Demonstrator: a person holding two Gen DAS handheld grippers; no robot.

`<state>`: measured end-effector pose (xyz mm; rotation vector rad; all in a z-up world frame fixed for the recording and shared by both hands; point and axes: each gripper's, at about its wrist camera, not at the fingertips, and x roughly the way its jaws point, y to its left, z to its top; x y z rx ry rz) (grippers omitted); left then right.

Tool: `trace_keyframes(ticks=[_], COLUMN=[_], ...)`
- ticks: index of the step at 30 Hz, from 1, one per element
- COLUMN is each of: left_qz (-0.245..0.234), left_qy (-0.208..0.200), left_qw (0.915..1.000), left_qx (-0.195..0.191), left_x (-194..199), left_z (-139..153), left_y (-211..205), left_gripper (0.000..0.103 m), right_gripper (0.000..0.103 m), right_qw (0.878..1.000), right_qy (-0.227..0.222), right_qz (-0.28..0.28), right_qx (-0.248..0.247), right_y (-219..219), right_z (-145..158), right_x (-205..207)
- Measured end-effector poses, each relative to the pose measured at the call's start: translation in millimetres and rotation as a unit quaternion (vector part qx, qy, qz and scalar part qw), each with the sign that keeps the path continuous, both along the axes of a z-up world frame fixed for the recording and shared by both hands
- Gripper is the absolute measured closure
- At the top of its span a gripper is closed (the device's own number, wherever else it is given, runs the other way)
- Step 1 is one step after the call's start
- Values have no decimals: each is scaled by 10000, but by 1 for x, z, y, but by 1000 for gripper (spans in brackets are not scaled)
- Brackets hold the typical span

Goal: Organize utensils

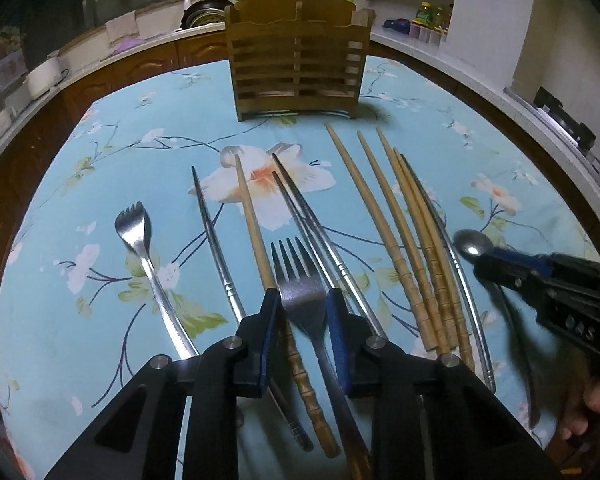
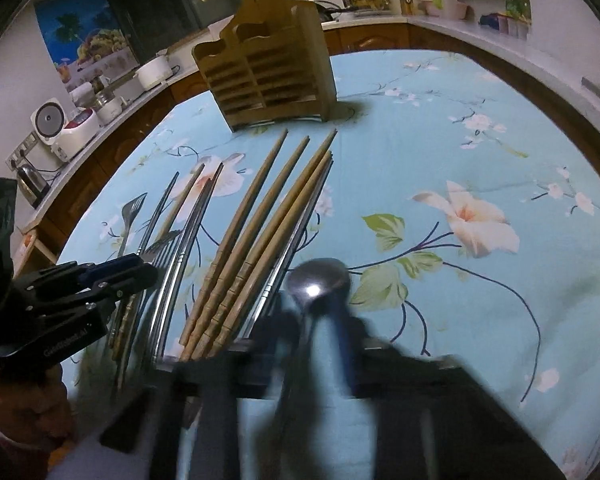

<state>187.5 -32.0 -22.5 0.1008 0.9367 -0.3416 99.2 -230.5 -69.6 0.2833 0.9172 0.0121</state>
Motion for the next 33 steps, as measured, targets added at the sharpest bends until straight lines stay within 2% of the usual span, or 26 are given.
trace_keyframes(ticks=[7, 11, 19, 29, 30, 31, 33], left_qz=[-90, -78, 63, 216, 227, 216, 254], left_qy=[91, -6, -385, -934, -962, -951, -986], left_qw=[9990, 9979, 9935, 9875, 9871, 9869, 9856], left_qx=[-422, -639, -1074, -1247, -1259, -1288, -1354], left_x=[-7, -13, -27, -41, -42, -41, -39], left_z=[1, 10, 42, 77, 80, 80, 84], left_y=[14, 23, 49, 70, 71, 72, 76], left_gripper=[81, 81, 82, 83, 87, 103, 103], right_gripper=[99, 99, 101, 101, 101, 101, 101], right_qw=[9997, 9992, 9966, 9919, 9914, 9911, 9903], right_qy=[-163, -319, -719, -1214, -1257, -1291, -1349], right_qz=[30, 30, 7, 104, 107, 110, 108], right_qx=[161, 231, 413, 366, 344, 322, 302], right_y=[-1, -2, -4, 1, 1, 1, 0], right_z=[8, 20, 53, 94, 98, 100, 105], right_x=[-7, -11, -13, -4, -1, 1, 5])
